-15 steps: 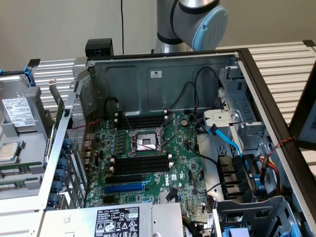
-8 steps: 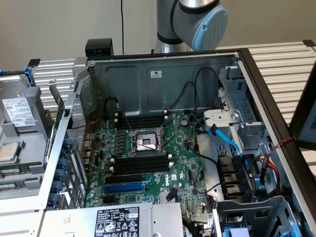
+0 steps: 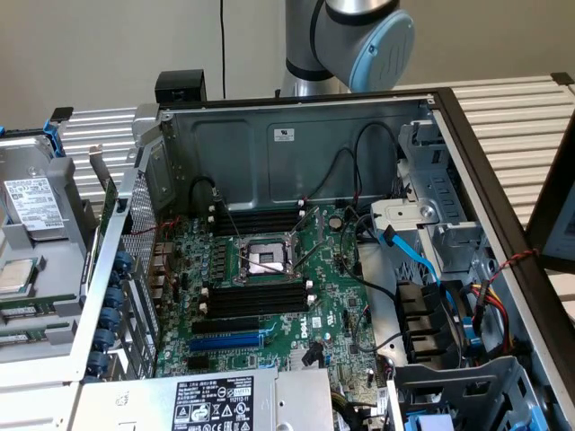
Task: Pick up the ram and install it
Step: 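Pick up the ram and move it above insertion slot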
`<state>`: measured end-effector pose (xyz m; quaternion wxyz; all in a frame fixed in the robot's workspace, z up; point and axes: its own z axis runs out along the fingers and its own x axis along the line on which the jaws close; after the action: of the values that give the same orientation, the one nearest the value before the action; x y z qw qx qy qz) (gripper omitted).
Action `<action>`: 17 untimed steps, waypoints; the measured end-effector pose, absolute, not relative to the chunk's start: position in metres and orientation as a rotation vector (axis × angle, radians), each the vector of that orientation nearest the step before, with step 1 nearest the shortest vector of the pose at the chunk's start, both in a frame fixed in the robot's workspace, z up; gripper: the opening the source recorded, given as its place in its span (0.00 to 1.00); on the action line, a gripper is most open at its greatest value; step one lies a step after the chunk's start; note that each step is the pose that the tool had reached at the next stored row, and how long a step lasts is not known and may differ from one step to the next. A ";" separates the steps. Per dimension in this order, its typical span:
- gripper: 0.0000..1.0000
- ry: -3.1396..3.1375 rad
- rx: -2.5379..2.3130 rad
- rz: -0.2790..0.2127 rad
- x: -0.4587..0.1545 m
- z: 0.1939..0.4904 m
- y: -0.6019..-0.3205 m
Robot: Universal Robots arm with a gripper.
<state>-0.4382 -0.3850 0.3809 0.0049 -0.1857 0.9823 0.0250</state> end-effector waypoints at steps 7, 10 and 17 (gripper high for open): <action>0.11 3.036 -0.776 0.079 -0.438 0.380 -0.385; 0.11 3.015 -0.860 0.080 -0.438 0.379 -0.385; 0.11 2.957 -1.051 0.080 -0.438 0.378 -0.385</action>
<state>-0.4382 -0.3850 0.3784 0.0010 -0.3347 0.9420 0.0255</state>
